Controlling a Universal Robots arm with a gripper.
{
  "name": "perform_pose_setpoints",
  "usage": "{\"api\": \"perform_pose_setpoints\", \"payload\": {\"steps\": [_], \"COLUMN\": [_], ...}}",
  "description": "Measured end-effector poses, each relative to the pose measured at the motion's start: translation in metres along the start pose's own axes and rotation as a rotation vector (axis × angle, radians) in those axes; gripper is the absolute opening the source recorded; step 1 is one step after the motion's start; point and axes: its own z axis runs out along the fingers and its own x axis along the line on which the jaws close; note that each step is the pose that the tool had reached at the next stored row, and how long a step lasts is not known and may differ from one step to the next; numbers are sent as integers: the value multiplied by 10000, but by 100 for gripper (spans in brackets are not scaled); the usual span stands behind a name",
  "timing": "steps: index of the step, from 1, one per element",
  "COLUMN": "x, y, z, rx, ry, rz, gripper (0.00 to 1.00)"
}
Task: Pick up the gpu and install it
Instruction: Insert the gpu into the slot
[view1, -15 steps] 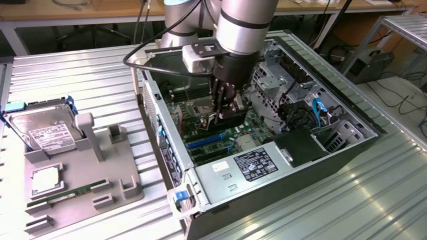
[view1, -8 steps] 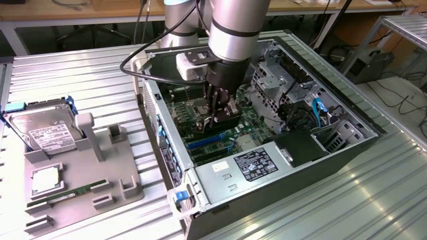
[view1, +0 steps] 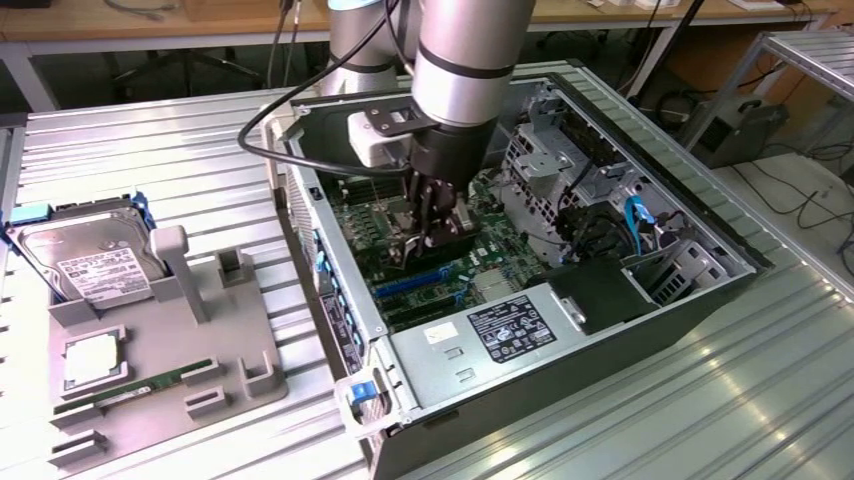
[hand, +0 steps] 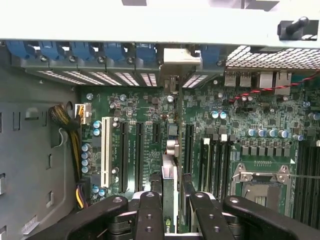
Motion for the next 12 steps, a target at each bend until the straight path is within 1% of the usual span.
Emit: {"api": "perform_pose_setpoints", "payload": {"steps": [5, 9, 12], "x": [-1, -3, -3], "y": [-1, -2, -2], "z": [56, 121, 135], "rx": [-1, -1, -5], "ry": [1, 0, -1], "rz": [0, 8, 88], "gripper": [26, 26, 26]}}
